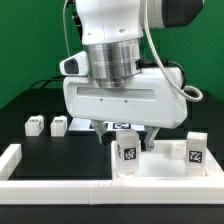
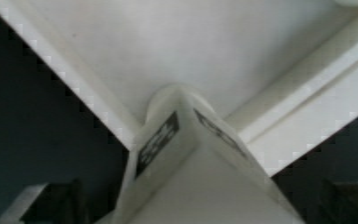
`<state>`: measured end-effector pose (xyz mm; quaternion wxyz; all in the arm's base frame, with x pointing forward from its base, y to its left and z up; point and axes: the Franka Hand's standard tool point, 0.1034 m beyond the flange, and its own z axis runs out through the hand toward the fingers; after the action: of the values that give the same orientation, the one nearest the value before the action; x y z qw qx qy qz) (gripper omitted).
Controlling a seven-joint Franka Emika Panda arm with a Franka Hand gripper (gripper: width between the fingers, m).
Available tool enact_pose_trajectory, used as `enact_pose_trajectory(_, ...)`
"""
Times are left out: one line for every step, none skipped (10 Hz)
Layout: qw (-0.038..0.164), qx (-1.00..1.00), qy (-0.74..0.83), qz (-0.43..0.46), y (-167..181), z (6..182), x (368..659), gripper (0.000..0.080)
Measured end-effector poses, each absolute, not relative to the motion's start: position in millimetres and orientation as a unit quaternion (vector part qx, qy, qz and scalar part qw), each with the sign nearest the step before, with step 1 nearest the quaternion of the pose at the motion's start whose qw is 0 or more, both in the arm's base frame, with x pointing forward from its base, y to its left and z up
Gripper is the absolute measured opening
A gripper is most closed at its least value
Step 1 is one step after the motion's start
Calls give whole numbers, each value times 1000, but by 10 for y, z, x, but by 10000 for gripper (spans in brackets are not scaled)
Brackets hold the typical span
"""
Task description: Assemble square table
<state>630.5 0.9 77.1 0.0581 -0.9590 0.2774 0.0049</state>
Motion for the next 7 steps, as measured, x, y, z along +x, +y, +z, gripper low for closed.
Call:
enact_pose_trajectory(55, -981, 183, -11, -17, 779, 6328, 649)
enact_pose_trajectory(50, -991, 119, -21, -21, 800, 6326, 649)
enact_pose_trajectory(46, -997, 58, -31, -18, 800, 6316, 649)
enact_pose_trajectory(43, -998, 37, -36, -39, 774, 6299, 649)
enact_pose_trajectory(43, -998, 41, -35, -41, 772, 6298, 649)
enact_pose_trajectory(43, -997, 51, -35, -39, 767, 6296, 553)
enact_pose_trajectory(43, -997, 51, -34, -41, 762, 6294, 417)
